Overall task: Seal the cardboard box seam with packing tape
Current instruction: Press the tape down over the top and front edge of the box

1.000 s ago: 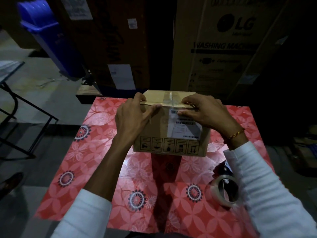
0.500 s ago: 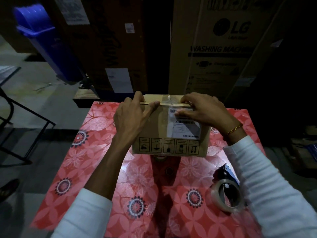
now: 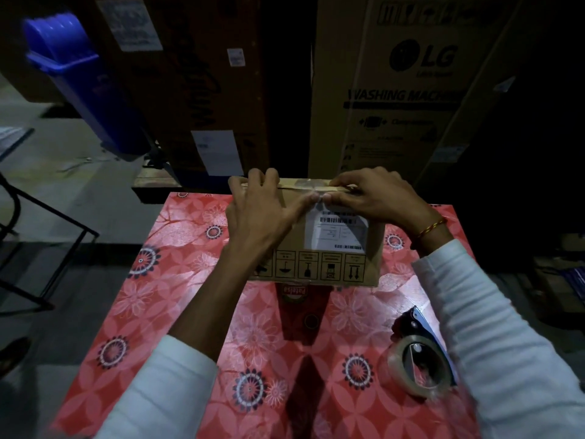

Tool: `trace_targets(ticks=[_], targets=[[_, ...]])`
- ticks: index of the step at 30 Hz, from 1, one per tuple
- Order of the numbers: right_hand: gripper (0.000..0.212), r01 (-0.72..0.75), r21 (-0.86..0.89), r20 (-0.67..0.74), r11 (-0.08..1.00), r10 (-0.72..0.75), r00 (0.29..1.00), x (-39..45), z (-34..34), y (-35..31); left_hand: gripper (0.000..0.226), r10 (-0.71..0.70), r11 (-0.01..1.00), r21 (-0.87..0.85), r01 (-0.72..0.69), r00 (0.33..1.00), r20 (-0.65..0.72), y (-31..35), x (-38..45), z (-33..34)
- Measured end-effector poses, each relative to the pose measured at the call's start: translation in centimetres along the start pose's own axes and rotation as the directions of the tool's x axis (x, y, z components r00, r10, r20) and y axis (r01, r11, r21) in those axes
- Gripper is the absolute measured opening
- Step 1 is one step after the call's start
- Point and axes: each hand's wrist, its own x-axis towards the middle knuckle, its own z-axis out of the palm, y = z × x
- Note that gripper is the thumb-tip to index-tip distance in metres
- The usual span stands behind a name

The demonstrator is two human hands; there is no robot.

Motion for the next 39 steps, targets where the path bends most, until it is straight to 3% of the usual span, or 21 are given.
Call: trace_targets(ticks=[6,12,15,19,27,34,37,39], targets=[[0.054,0.004,0.018,0.024,1.0,-0.004,1.0,0.2,-0.3,0.0,0.085,0.112,0.994,-0.029,-0.109,0.982,0.152,-1.9,1.3,-1.1],[0.073,0.013,-0.089,-0.108,0.996,-0.023,0.994,0.4,0.9,-0.7,0.089,0.149,0.989,-0.044,-0.143,0.967,0.209,-2.2,2.3,-1.5],[0.077,0.006,-0.172,-0.154,0.985,-0.033,0.988,0.7,1.6,-1.0,0.077,0.157,0.987,-0.049,-0.15,0.969,0.189,-2.4,2.5,-1.3],[0.072,0.027,-0.156,-0.063,0.987,-0.037,0.997,1.4,1.1,-0.3,0.074,0.154,0.988,-0.035,-0.15,0.974,0.167,-2.3,2.5,-1.1],[0.079,0.091,-0.124,0.05,0.988,-0.085,0.995,1.9,0.3,0.8,0.097,0.066,0.995,0.058,-0.076,0.985,0.161,-1.0,2.0,-0.8],[0.063,0.137,-0.025,0.125,0.99,-0.133,0.983,2.0,-0.1,1.6,0.095,0.069,0.997,0.0,-0.072,0.956,0.286,-1.4,2.7,-1.7],[0.068,0.145,-0.031,0.098,0.989,-0.141,0.985,1.9,0.1,1.5,0.093,0.086,0.996,0.0,-0.091,0.948,0.307,-1.6,2.7,-1.8],[0.079,0.13,-0.08,0.007,0.988,-0.129,0.992,1.8,0.7,1.5,0.09,0.079,0.997,-0.012,-0.078,0.961,0.265,-1.5,2.4,-1.5]])
